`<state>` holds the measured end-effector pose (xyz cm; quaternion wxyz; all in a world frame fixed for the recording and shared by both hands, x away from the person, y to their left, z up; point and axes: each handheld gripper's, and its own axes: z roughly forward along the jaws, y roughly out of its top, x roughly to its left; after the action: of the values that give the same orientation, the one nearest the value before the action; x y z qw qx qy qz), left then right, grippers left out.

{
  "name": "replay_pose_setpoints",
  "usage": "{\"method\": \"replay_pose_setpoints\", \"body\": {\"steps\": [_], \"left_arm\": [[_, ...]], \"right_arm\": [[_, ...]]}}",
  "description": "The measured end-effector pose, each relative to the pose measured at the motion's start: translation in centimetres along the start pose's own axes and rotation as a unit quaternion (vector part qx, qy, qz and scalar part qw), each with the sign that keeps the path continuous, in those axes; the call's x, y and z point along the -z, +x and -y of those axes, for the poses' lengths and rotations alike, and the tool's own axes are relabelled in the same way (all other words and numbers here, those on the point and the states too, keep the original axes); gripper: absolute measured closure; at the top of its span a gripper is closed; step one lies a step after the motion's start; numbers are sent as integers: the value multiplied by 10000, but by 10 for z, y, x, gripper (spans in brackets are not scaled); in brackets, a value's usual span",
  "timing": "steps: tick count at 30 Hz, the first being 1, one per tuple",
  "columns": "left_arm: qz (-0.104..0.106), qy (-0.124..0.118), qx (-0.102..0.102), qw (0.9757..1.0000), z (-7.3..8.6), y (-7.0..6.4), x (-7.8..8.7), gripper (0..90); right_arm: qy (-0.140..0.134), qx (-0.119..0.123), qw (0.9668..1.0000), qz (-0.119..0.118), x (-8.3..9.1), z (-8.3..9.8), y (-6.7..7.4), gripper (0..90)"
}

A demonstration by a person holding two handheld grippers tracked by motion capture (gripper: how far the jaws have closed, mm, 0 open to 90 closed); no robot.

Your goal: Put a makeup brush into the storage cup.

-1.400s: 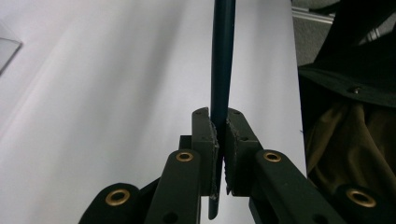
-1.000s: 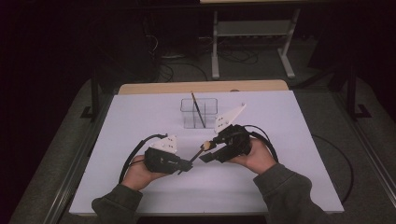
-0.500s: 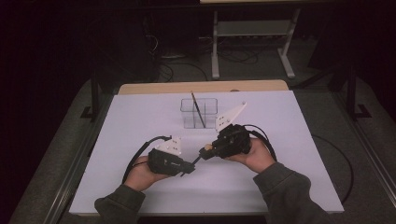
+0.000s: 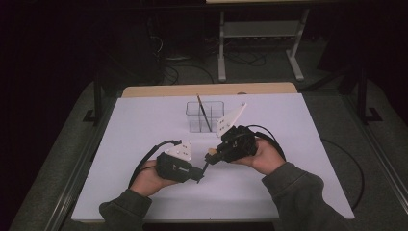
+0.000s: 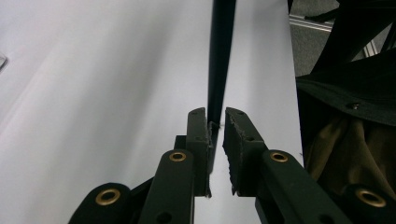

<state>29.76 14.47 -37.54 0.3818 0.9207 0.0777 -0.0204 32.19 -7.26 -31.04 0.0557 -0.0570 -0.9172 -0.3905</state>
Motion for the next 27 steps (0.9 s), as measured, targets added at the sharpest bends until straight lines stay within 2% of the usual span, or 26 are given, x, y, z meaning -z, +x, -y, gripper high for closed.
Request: {"method": "replay_pose_setpoints", "body": {"steps": [2,9,10,13,19,27], "left_arm": [[-4,-4,-18,10000,0,0,-1,836],[-1,-7,7,10000,0,1,0,847],[9,-37,24,10000,0,1,0,848],[29,-289,120,9995,0,3,4,847],[-10,-395,173,9991,0,4,7,848],[-28,-478,198,9987,-1,4,6,848]], "right_arm": [[6,10,10000,-13,-1,-2,1,832],[-76,40,10000,39,-2,-2,1,817],[-156,-77,9998,-30,-2,-1,0,749],[-232,-73,9997,-14,-4,2,-1,722],[-276,-78,9996,72,-10,6,-2,724],[-371,-112,9992,108,-12,5,-3,781]]}}
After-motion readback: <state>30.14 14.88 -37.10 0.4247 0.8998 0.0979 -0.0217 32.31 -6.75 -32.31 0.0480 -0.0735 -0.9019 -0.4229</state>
